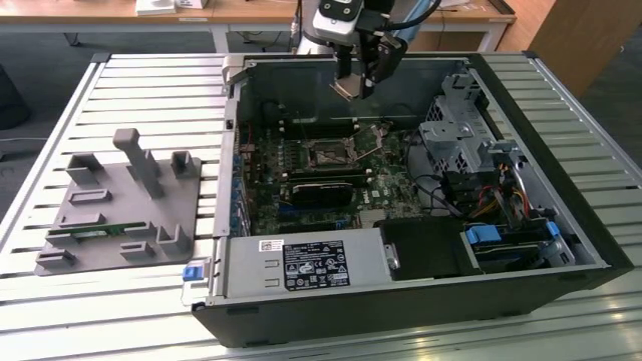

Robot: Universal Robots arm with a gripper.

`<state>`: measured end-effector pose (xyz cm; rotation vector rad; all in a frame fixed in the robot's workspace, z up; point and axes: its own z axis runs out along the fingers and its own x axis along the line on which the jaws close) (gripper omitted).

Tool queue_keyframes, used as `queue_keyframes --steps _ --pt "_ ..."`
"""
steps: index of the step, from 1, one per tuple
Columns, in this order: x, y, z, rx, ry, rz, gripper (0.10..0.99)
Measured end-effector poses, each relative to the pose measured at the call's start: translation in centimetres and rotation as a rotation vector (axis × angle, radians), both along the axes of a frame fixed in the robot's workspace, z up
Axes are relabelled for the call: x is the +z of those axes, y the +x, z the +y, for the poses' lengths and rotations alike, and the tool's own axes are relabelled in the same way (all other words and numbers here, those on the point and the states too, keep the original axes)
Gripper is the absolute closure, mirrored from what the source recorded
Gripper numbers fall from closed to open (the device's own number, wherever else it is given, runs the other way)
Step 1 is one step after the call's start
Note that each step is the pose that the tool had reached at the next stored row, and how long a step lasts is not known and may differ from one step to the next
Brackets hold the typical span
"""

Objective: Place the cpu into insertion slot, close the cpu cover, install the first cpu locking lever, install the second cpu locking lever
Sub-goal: 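Place the cpu into insertion slot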

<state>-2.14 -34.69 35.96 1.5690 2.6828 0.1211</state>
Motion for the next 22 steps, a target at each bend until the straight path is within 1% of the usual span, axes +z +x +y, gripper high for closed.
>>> queue_keyframes --steps 10,16,22 --pt "-0.1 -0.02 0.04 -0.092 0.0 0.0 0.549" --pt "-0.18 -0.05 0.05 -0.164 0.0 0.0 0.549" --pt "-0.31 -0.06 0.06 -0.25 0.0 0.0 0.549"
